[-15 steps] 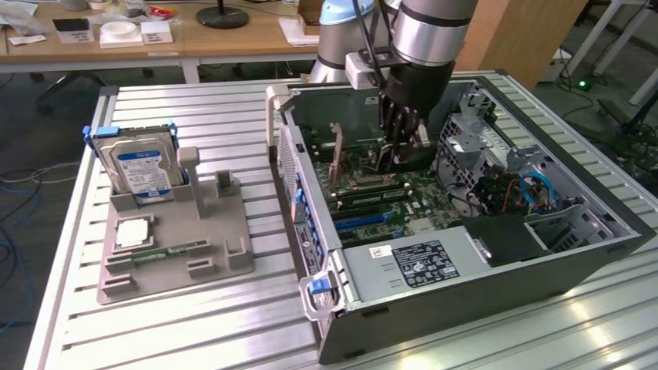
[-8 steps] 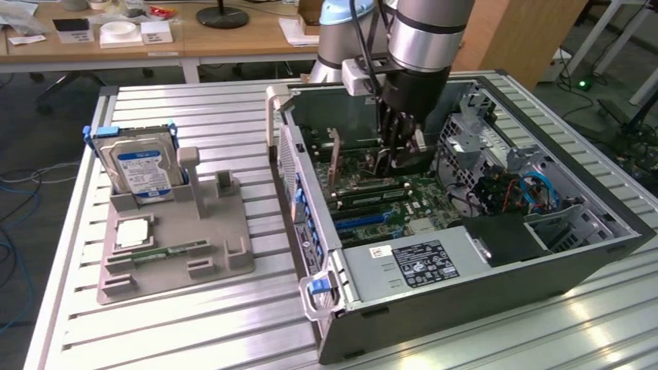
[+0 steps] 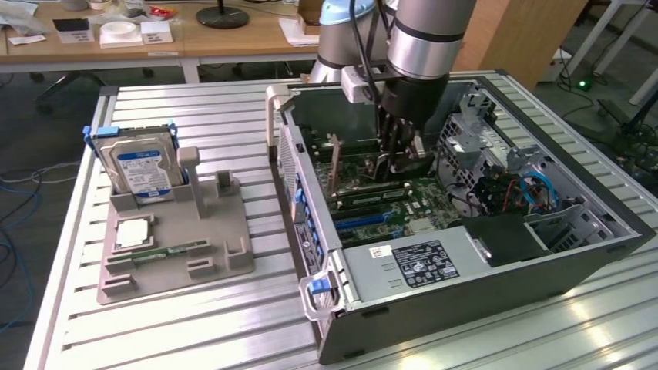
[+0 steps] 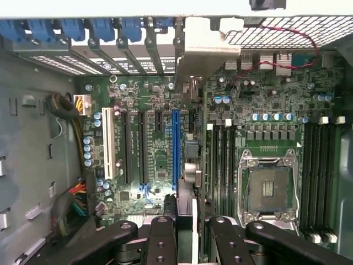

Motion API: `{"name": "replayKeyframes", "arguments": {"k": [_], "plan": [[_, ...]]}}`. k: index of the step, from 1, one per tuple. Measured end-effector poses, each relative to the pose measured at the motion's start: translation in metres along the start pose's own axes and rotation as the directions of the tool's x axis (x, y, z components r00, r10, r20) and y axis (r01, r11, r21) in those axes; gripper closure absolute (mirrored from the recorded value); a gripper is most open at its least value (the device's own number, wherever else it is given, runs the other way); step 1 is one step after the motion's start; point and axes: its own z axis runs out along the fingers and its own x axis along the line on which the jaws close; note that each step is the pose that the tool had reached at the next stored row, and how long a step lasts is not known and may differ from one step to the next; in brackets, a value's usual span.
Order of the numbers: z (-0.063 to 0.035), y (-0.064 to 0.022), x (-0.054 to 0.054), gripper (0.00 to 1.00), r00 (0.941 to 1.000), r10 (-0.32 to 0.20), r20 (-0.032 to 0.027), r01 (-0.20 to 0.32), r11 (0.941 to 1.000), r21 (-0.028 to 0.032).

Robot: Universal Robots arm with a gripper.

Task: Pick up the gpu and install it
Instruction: 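Insert the gpu into the slot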

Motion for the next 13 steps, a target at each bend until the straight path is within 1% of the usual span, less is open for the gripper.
{"name": "replayKeyframes", "arguments": {"k": [5, 11, 13], "plan": [[0.0024, 0.0004, 0.007, 0.73, 1.0, 0.0, -0.0002, 0.0, 1.0, -0.0001], [0.0091, 0.0053, 0.007, 0.73, 1.0, 0.0, -0.0001, 0.0, 1.0, 0.0], [0.0114, 0.0058, 0.008, 0.73, 1.0, 0.0, -0.0001, 0.0, 1.0, 0.0]]}}
